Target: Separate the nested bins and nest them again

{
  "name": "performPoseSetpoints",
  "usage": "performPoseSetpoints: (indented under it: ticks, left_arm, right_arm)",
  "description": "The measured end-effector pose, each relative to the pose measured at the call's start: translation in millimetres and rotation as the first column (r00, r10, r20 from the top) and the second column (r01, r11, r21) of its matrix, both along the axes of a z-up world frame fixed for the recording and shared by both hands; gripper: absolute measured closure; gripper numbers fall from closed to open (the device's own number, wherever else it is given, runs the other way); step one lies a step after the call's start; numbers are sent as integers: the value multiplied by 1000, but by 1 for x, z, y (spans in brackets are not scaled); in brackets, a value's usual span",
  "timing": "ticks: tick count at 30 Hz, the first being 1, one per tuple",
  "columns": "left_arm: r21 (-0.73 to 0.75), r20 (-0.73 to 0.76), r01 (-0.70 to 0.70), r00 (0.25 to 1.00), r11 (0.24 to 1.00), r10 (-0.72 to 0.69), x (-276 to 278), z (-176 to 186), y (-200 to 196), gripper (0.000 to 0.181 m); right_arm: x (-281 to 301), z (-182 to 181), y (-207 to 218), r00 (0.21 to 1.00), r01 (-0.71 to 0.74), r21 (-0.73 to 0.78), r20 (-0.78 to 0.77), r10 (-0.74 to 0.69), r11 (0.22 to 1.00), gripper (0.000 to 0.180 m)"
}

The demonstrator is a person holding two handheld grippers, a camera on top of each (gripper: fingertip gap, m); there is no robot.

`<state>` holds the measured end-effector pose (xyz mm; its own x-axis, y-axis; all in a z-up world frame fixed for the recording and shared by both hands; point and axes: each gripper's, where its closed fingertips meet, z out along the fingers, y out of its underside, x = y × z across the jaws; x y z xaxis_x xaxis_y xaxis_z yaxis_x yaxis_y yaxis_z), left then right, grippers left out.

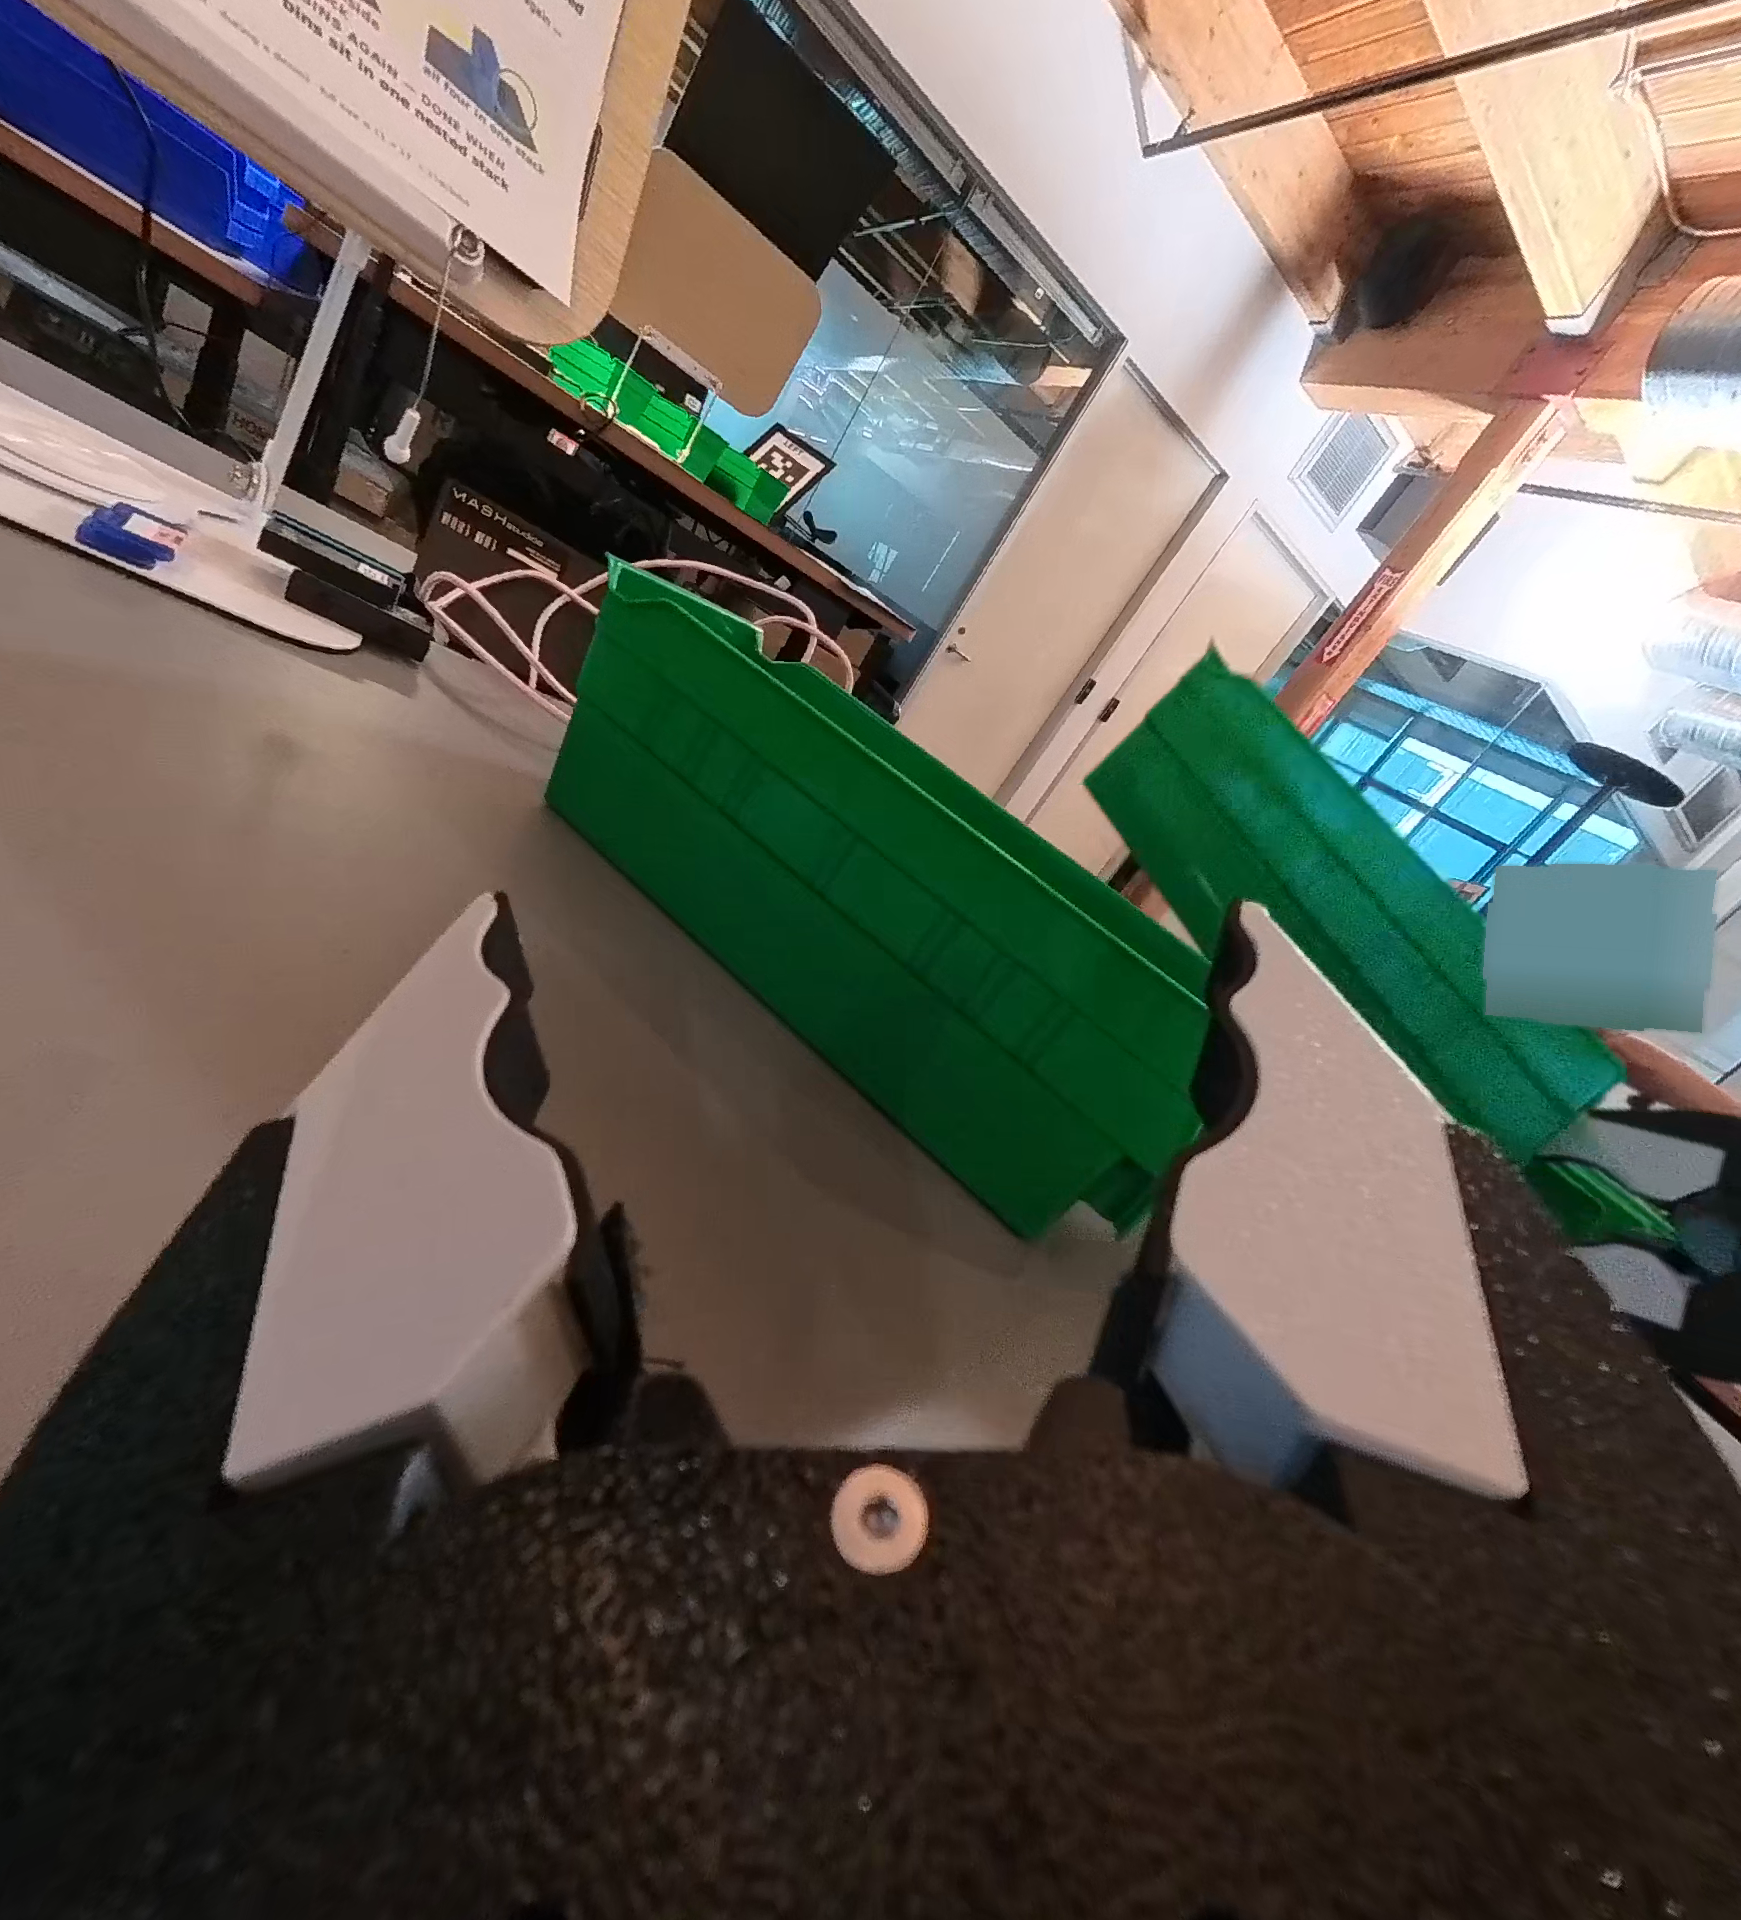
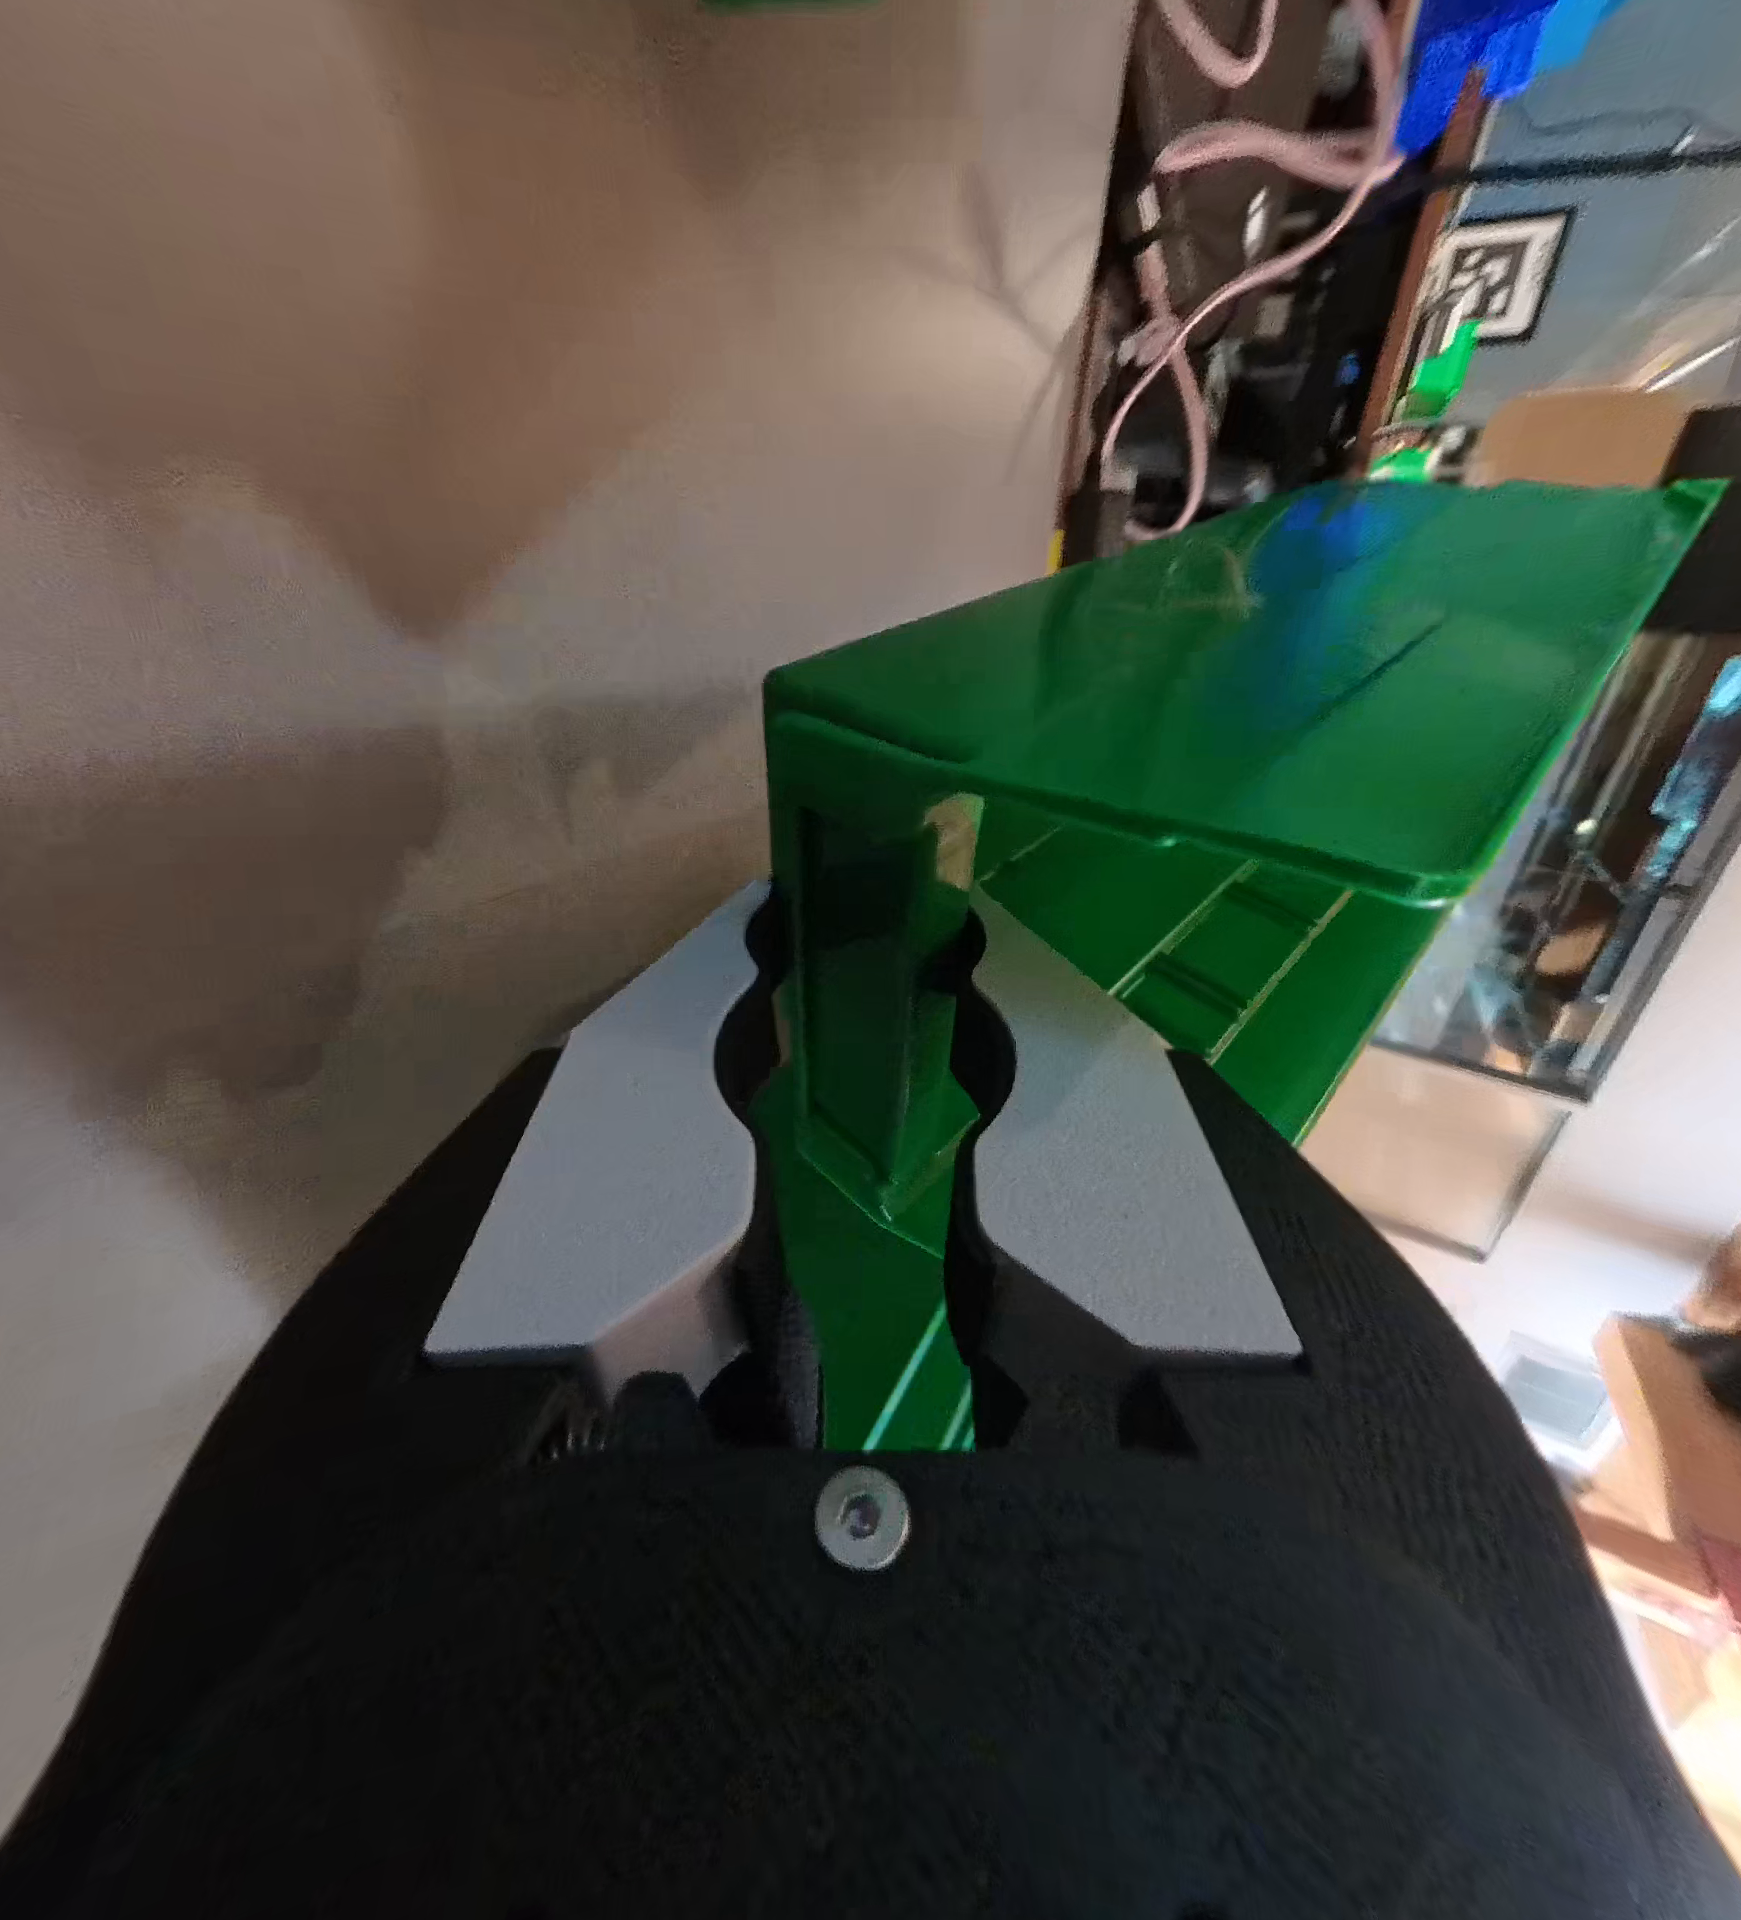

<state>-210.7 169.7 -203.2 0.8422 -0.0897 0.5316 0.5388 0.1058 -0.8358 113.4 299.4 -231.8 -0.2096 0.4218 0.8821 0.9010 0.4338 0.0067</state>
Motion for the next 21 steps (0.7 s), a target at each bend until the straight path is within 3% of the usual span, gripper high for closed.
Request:
performPoseSetpoints:
  ticks: [6,12,17,21]
  left_arm:
    - [1,6,3,1000,1000,-3,0,0,0,54]
    - [1,16,12,1000,1000,-12,0,-1,1,55]
    - [3,19,13,1000,1000,-13,0,-1,0,55]
    - [5,24,18,1000,1000,-18,0,-1,1,55]
  right_arm:
    - [-61,41,-25,981,-184,43,-58,186,982,152]
    - [-125,47,-56,934,-354,-49,-68,350,934,152]
    - [-151,38,-75,918,-396,-186,-44,395,899,152]
    - [-162,32,-68,923,-378,-170,12,385,910,152]
